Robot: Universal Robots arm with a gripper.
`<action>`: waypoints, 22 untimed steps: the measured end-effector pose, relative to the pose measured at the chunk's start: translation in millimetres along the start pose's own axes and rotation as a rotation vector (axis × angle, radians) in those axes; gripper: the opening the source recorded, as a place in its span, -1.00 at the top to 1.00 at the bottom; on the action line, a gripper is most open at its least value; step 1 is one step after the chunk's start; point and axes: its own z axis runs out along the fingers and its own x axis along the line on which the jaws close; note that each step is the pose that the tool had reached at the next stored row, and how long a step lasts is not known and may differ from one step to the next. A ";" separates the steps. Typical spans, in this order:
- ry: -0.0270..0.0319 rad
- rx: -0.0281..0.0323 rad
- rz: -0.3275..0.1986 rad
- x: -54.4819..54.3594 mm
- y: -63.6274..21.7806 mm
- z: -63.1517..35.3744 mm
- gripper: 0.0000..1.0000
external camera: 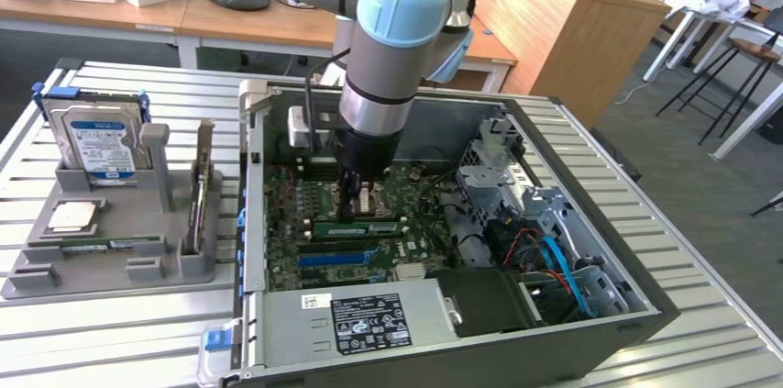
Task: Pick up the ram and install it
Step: 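Press down the ram until it locks into place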
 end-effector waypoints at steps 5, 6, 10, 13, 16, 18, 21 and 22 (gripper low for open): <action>0.0000 0.0000 0.000 0.1 -0.1 3.4 0.80; 0.0001 0.0000 0.000 0.1 -0.1 3.4 0.80; 0.0001 0.0000 0.000 0.1 -0.1 3.5 0.80; -0.0001 0.0001 0.000 0.2 -0.1 5.1 0.80; 0.0003 -0.0001 0.000 0.3 -0.1 6.4 0.80; 0.0002 -0.0001 0.000 0.3 -0.1 6.4 0.80; -0.0002 0.0001 0.000 0.2 -0.2 7.1 0.80; -0.0001 0.0001 0.000 0.2 -0.2 7.7 0.80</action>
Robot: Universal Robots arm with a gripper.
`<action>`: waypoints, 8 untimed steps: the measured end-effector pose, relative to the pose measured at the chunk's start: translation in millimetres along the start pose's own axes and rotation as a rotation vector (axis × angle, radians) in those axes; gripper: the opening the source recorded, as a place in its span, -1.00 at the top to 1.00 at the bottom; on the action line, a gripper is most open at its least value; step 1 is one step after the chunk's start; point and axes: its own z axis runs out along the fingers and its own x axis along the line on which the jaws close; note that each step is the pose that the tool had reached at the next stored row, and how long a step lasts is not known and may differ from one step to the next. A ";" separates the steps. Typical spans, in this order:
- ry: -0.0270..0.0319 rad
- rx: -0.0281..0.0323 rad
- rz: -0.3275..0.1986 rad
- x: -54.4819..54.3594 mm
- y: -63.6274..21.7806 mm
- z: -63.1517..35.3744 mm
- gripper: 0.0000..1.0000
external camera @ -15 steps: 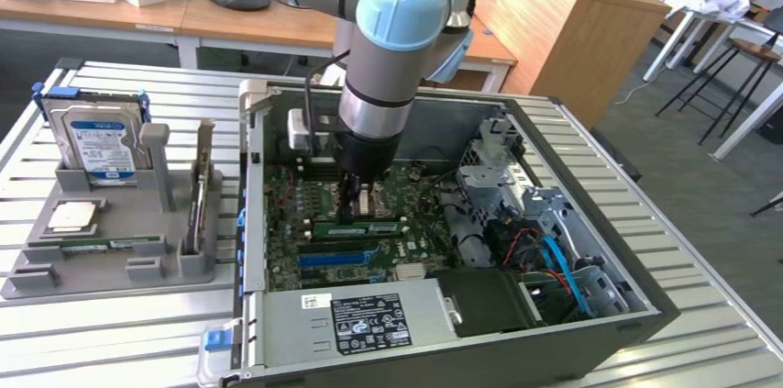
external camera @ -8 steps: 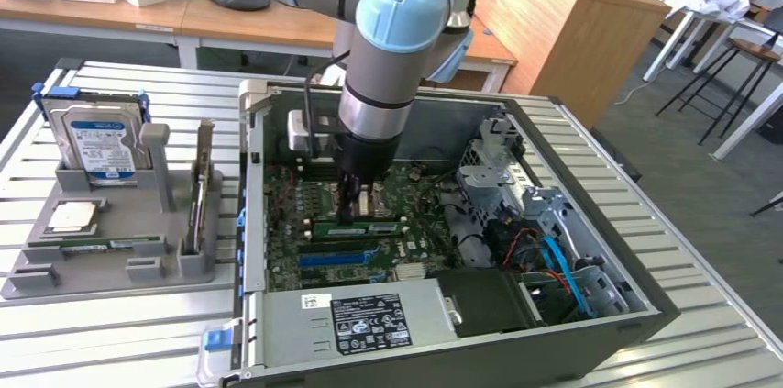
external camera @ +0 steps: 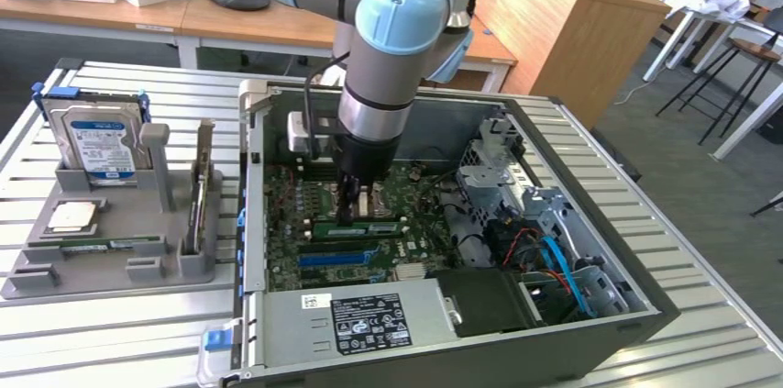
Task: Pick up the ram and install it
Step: 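Press down the ram until it locks into place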
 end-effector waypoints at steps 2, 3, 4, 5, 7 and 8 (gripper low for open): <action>0.0004 -0.0003 0.000 0.1 0.0 1.0 0.80; 0.0006 -0.0004 0.000 0.2 0.0 1.3 0.80; 0.0006 -0.0004 0.000 0.2 0.0 1.3 0.80; 0.0005 -0.0003 0.000 0.1 0.1 1.4 0.80; 0.0002 -0.0002 0.000 0.1 0.0 1.5 0.80; 0.0002 -0.0002 0.000 0.1 0.0 1.6 0.80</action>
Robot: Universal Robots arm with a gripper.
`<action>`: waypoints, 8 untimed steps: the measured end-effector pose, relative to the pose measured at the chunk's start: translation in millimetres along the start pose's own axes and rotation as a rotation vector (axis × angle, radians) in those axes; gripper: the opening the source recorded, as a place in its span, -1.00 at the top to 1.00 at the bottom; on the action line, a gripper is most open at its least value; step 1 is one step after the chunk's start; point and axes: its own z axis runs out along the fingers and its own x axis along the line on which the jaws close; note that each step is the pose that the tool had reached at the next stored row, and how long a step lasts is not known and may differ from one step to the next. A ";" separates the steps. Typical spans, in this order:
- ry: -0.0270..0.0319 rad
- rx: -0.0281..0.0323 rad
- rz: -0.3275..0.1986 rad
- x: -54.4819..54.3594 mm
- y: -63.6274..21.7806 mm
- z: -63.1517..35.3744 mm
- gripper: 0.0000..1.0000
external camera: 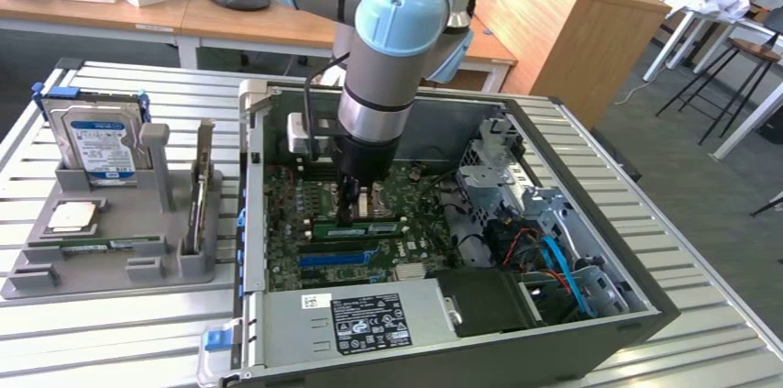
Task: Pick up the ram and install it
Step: 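Press down the ram until it locks into place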
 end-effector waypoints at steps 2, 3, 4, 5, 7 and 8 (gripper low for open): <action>0.0001 0.0000 0.000 0.0 0.0 0.3 0.80; 0.0001 -0.0001 0.000 0.0 0.0 0.4 0.80; 0.0001 -0.0001 0.000 0.0 0.0 0.4 0.80; 0.0001 -0.0001 0.000 0.0 0.0 0.4 0.80; -0.0001 0.0001 0.000 0.0 0.0 0.5 0.80; -0.0002 0.0001 0.000 0.0 0.0 0.5 0.80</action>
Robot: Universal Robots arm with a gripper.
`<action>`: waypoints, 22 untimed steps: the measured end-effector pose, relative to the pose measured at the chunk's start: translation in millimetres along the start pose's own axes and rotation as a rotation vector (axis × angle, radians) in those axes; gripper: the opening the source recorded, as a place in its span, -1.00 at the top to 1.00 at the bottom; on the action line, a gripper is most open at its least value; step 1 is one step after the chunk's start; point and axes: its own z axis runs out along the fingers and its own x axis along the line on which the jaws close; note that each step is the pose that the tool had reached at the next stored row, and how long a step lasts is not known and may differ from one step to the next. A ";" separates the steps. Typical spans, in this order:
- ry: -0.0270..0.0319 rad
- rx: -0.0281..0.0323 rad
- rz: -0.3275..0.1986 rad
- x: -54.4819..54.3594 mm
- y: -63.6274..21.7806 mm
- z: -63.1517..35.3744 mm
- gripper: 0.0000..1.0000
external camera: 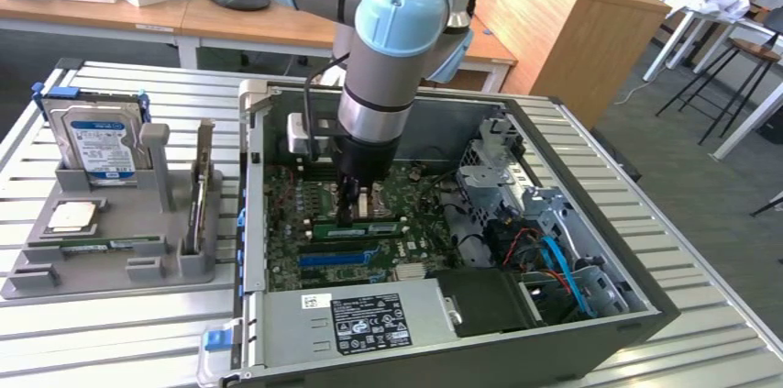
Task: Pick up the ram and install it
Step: 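Press down the ram until it locks into place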
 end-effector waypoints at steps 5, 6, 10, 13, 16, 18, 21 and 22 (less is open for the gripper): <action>0.0002 0.0000 0.000 0.0 0.0 0.1 0.80; 0.0002 0.0000 0.000 0.0 0.0 0.2 0.80; 0.0002 0.0000 0.000 0.0 0.0 0.5 0.80; 0.0003 -0.0001 0.000 0.0 0.0 0.5 0.80; 0.0002 0.0000 0.000 0.0 0.0 0.6 0.80; 0.0002 -0.0001 0.000 0.0 0.0 0.6 0.80; 0.0001 0.0000 0.000 0.0 0.0 0.7 0.80; 0.0002 0.0000 0.000 0.0 0.0 0.7 0.80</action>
